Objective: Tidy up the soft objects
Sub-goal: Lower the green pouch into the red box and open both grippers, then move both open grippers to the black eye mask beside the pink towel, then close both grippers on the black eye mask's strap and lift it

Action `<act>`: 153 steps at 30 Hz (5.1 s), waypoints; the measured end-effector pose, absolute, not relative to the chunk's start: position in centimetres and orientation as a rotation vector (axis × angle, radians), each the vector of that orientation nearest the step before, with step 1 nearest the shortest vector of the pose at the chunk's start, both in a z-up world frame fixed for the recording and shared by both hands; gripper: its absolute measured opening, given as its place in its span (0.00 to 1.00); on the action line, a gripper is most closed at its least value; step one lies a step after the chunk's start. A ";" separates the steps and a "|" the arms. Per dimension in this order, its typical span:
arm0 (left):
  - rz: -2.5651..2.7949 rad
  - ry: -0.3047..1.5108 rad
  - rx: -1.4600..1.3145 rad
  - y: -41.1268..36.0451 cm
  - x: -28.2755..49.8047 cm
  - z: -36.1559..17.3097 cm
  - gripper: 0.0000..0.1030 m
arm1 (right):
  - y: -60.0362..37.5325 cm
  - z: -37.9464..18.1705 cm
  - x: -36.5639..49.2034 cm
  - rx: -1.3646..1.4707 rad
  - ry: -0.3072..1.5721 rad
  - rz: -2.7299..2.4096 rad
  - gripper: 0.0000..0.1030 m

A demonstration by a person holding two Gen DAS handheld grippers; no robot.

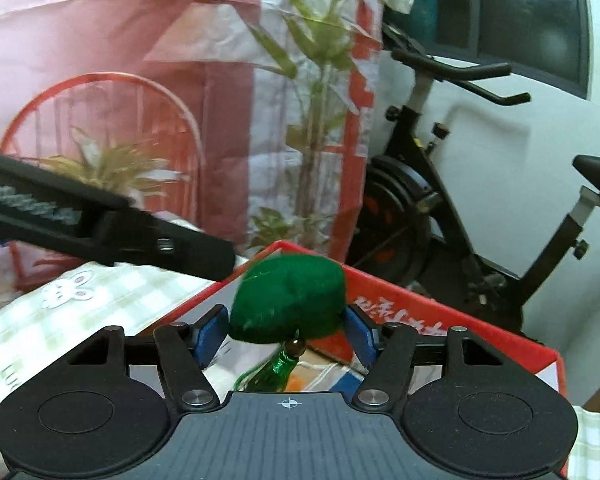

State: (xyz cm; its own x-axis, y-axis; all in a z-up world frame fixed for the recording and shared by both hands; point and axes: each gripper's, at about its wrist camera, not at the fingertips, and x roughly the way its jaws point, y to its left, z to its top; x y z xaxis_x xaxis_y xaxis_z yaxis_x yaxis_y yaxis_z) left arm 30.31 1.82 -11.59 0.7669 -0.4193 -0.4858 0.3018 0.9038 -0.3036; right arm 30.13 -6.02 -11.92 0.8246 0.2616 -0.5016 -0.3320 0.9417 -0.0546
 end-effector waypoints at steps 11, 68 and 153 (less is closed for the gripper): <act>-0.347 0.591 -0.188 2.8 27.8 -11.4 0.45 | -8.8 -11.9 27.1 -0.102 0.523 0.310 0.63; -0.351 0.877 -0.087 0.2 14.4 -26.4 0.90 | -15.0 -26.3 7.3 0.162 0.702 0.053 1.00; -0.396 0.907 -0.197 3.8 13.7 -26.8 0.55 | -15.4 -25.9 7.0 0.193 0.710 0.035 1.00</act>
